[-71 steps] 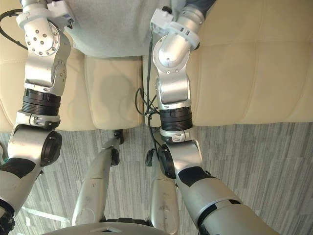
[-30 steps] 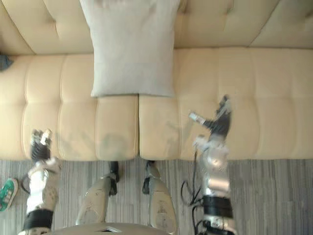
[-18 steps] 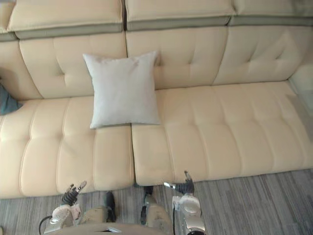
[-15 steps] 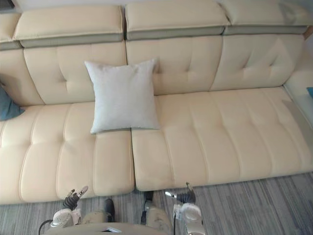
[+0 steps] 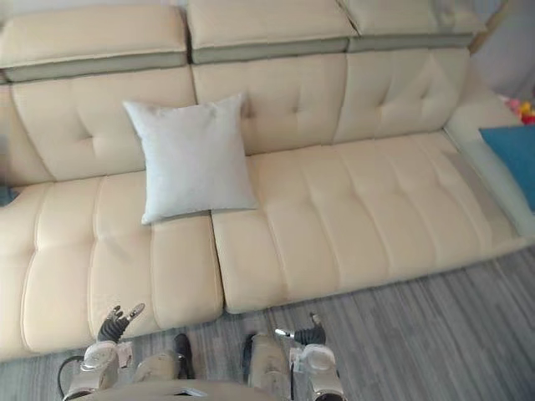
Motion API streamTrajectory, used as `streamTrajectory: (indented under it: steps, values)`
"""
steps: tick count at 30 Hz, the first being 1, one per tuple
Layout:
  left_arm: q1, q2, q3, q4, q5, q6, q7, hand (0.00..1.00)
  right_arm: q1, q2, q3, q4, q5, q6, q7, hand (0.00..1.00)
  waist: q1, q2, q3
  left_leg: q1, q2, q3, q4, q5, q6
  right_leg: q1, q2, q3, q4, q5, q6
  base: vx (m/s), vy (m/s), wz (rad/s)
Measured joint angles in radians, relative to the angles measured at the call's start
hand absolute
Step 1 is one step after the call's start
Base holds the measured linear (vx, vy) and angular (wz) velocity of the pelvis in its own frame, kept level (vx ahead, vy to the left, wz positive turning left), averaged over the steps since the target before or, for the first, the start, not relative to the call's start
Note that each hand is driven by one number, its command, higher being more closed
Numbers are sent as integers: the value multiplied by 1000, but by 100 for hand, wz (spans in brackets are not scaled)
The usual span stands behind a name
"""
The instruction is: Pick up cushions and gather them together orderly.
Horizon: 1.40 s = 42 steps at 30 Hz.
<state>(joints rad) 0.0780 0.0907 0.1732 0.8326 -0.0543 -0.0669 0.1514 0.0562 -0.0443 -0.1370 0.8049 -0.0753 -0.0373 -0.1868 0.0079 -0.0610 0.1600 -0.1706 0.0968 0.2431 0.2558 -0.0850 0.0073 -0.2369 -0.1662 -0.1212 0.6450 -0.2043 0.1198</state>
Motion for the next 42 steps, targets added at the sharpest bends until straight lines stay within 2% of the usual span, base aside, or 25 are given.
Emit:
streamTrajectory:
  steps: [2, 3, 4, 7, 9, 11, 13, 14, 15, 16, 18, 21, 22, 23, 29, 32, 33, 35, 36, 37, 38, 39, 40, 41, 42]
  values:
    - [1, -1, 0, -12, -1, 0, 5, 0, -25, 2, 11, -1, -1, 0, -2, 0, 16, -21, 1, -39, 3, -4, 26, 17, -15, 47, -19, 8, -75, -39, 21, -202, -191, 13]
    - [2, -5, 2, -30, -1, 4, 10, 0, -47, -2, 11, -7, 0, -2, -5, 0, 28, -31, -4, -71, 18, 0, 26, 34, -32, 53, 5, -1, -169, -52, 14, -275, -192, -38]
    - [-2, -35, -4, -33, -1, 5, 15, 0, -89, -11, 10, -20, 1, -6, -14, 0, 52, 11, 17, -106, 57, 0, 6, 69, -57, 70, 62, -5, -303, -21, -33, -304, -171, -38]
    - [26, -78, -31, -33, -2, 6, 16, 0, -83, -24, 4, -42, 9, -3, -28, 0, 42, 70, 49, -90, 96, -21, -82, 148, -96, 95, 118, -35, -378, 46, -65, -310, -133, -1]
    - [31, -79, -30, -35, -2, 6, 18, 0, -58, -21, 4, -44, 10, -3, -39, 0, 40, 73, 47, -75, 102, -18, -129, 177, -112, 93, 124, -53, -379, 54, -76, -207, -94, 19]
    - [31, -78, -38, -36, -1, 4, 18, 0, -40, -18, -3, -47, 12, -3, -42, 0, 40, 64, 41, -70, 97, 8, -188, 170, -134, 70, 108, -68, -399, 82, -96, -202, -29, 17]
    - [30, -77, -38, -35, -1, 5, 18, 0, -27, -15, -17, -52, 11, -2, -43, 0, 35, 64, 41, -92, 87, 5, -69, 161, -115, 54, 84, -76, -412, 113, -95, -147, 88, 11]
    - [30, -78, -38, -33, 0, 5, 18, 0, -13, -10, -26, -62, 12, -2, -42, 0, 29, 61, 42, -87, 84, 2, 52, 53, -96, 50, 62, -76, -413, 128, -83, -115, 151, 12]
    - [30, -80, -38, -31, 1, 5, 18, 0, -5, -7, -29, -67, 11, -2, -42, 0, 28, 59, 44, -80, 85, -1, 77, 22, -99, 50, 59, -76, -416, 133, -76, -145, 215, 10]
    - [31, -83, -37, -26, 1, 5, 18, 0, 5, -2, -32, -71, 11, -2, -41, 0, 30, 73, 39, -54, 85, -6, 78, -21, -99, 55, 57, -72, -424, 143, -63, -126, 196, 0]
    - [33, -72, -37, -6, 11, 6, 19, 0, 30, 33, -34, -60, 12, 0, -35, 0, 24, 42, 26, -15, 31, 5, 2, -9, -87, 93, 30, -58, -499, 181, -35, -127, 185, 0]
    - [35, -59, -45, 23, 22, 11, 18, 0, 63, 55, -35, -40, 27, 1, -33, 0, 7, 17, -10, 36, -37, 3, -114, 20, -79, 133, -11, -58, -561, 208, -37, -18, 146, 20]
    - [36, -56, -50, 26, 24, 13, 18, 0, 69, 56, -37, -38, 33, 2, -33, 0, 4, 23, -11, 39, -42, 3, -124, 20, -80, 134, -14, -57, -568, 208, -37, -24, 83, 24]
    - [34, -49, -58, 43, 38, 15, 18, 0, 76, 59, -58, -26, 43, 2, -33, 0, 0, 6, -26, 51, -57, 3, -154, 25, -78, 135, -20, -53, -584, 208, -38, -24, 85, 13]
    - [32, -40, -61, 66, 39, 20, 17, 0, 70, 62, -83, 18, 51, 2, -33, 0, -8, 9, -39, 108, -66, 45, -230, 80, -70, 129, -2, 24, -607, 233, -33, 37, 21, -30]
    - [16, -33, -61, 92, 63, 24, 16, 0, 57, 63, -83, 17, 51, 2, -33, 0, -12, 6, -39, 121, -45, 138, -195, 57, -65, 101, 27, 124, -617, 267, -28, 85, -7, -111]
    - [10, -33, -60, 93, 77, 24, 16, 0, 47, 61, -82, 17, 51, 1, -33, 0, -21, 4, -37, 118, -27, 197, -154, 25, -64, 81, 45, 183, -630, 289, -36, 73, -19, -118]
    - [7, -33, -60, 94, 79, 24, 15, 0, 36, 55, -77, 22, 51, 2, -33, 0, -32, 7, -35, 118, -3, 245, -109, -8, -58, 60, 75, 211, -629, 321, -60, 56, -40, -160]
    - [-1, -34, -59, 94, 79, 25, 15, 0, 9, 41, -59, 38, 51, 2, -33, 0, -33, 17, -29, 118, 30, 266, -76, -38, -40, 26, 117, 144, -631, 385, -107, 22, -80, -185]
    - [-8, -33, -59, 95, 79, 25, 14, 0, 0, 36, -51, 37, 51, 1, -33, 0, -31, 22, -25, 118, 44, 279, -63, -48, -35, 20, 128, 95, -641, 409, -134, -3, -102, -191]
    - [-18, -35, -60, 91, 79, 25, 13, 0, -14, 28, -52, 38, 51, 1, -34, 0, -41, 30, -19, 120, 66, 321, -47, -63, -27, 15, 133, -23, -656, 412, -192, -54, -143, -147]
    - [-38, -45, -65, 84, 78, 24, 8, 0, -28, 11, -63, 41, 51, 3, -34, 0, -52, 37, -12, 138, 81, 393, -32, -78, -37, -9, 80, -295, -549, 249, -287, -55, -113, -127]
    - [-41, -50, -71, 79, 78, 23, 8, 0, -31, 0, -64, 46, 51, 3, -34, 0, -52, 51, -4, 147, 87, 414, -24, -87, -48, -13, 50, -384, -494, 197, -289, -45, -79, -131]
    - [-37, -53, -80, 74, 78, 22, 5, 0, -27, -9, -70, 59, 51, 3, -34, 0, -49, 74, 11, 181, 101, 470, -15, -99, -65, -3, -2, -534, -418, 140, -302, 8, -19, -132]
    - [-24, -52, -78, 70, 78, 22, 3, 0, -30, -6, -71, 66, 51, 3, -34, 0, -44, 66, 7, 217, 103, 521, -11, -111, -81, 14, -32, -598, -382, 132, -288, 35, -84, -161]
